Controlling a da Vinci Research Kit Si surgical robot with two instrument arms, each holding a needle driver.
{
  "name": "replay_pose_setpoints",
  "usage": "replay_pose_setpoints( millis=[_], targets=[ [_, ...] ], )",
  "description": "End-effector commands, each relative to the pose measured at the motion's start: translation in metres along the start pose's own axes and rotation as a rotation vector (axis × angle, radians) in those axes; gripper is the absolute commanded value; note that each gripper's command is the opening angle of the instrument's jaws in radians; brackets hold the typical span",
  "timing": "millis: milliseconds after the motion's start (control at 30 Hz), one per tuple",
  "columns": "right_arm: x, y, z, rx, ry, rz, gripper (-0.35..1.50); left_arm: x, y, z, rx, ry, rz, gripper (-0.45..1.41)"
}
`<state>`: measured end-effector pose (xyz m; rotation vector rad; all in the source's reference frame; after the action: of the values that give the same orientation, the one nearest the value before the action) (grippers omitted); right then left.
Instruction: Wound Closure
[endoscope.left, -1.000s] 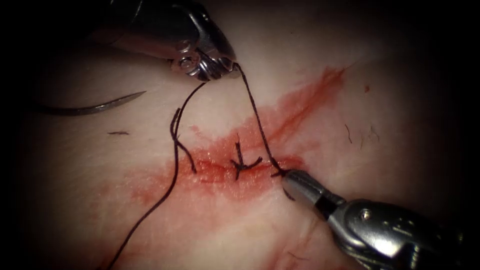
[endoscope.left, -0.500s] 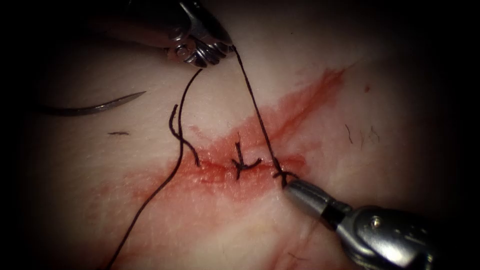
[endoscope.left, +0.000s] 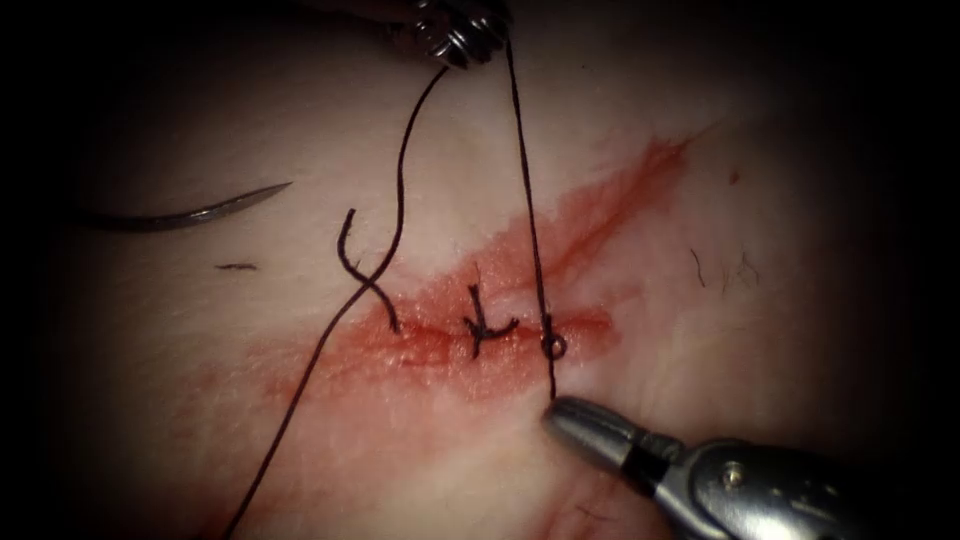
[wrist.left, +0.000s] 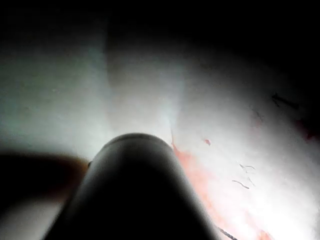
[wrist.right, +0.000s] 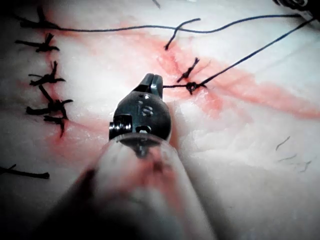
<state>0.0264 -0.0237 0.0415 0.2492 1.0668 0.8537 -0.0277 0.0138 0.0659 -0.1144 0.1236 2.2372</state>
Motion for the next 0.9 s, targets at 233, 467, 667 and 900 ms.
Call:
replay_pose_setpoints(
  millis=[233,467,667,900],
  targets=[
    [-0.0016,0.0001,0.0013,-0.006,-0.026,-0.014,-0.35,0.0015,0.0012,0.0024,0.019,0.017,0.039,-0.45],
    [-0.0026,-0.0001,0.0013,-0.005,-0.057,-0.024,-0.35,0.0013,0.0004,0.0017,0.222,0.054,0.142,-0.45],
    [-0.0035,-0.0005,0.0011,0.012,-0.089,-0.042,-0.35,0.0021,-0.0006,0.0007,0.346,0.085,0.215,-0.45],
    [-0.0038,-0.0011,0.0007,0.037,-0.109,-0.034,-0.35,0.0031,-0.0009,0.0003,0.462,0.071,0.339,-0.45]
  ],
)
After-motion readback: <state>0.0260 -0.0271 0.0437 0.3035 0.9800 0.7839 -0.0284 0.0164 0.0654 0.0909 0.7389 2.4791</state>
